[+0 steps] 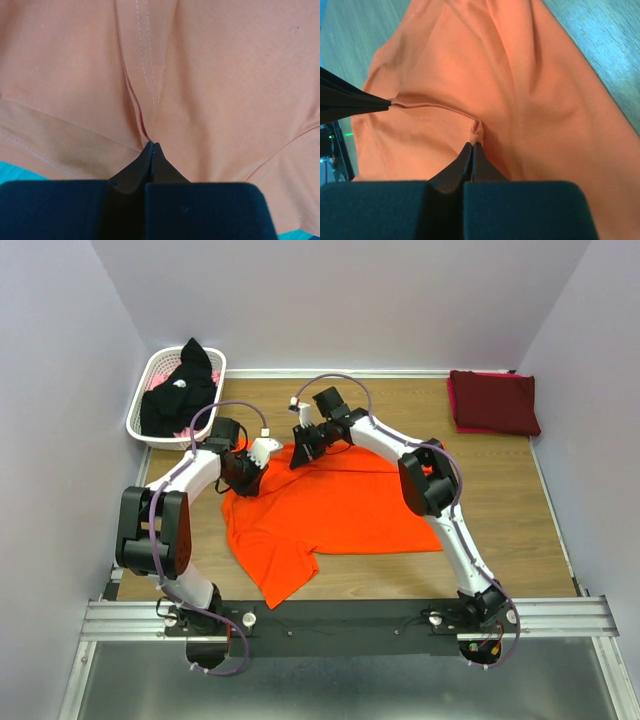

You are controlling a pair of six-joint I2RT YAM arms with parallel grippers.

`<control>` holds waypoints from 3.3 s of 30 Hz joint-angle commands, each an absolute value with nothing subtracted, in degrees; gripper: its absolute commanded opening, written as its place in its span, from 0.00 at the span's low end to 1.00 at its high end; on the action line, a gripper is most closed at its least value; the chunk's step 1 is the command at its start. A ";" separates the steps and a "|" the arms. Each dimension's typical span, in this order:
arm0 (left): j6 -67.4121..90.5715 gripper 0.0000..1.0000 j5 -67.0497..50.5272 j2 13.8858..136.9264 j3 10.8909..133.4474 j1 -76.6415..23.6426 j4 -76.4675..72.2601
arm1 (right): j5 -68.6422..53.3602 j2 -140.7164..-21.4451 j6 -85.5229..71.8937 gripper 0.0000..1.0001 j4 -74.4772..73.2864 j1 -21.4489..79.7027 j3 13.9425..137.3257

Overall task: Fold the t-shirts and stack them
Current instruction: Fold the flattened tshirt in 1/3 of the way

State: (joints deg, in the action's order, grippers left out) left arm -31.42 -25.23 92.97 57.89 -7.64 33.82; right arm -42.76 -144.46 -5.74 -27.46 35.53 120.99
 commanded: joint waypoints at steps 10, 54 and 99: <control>-32.78 0.00 -28.13 86.75 61.17 -7.65 42.27 | -45.35 -136.06 -5.45 0.01 -26.81 36.04 116.99; -41.57 0.48 -34.27 90.79 66.25 -3.45 53.33 | -49.83 -129.47 -3.52 0.52 -26.89 35.77 106.26; -17.14 0.00 -26.98 111.19 79.02 3.69 31.81 | -25.14 -126.56 7.73 0.33 -32.43 18.54 96.68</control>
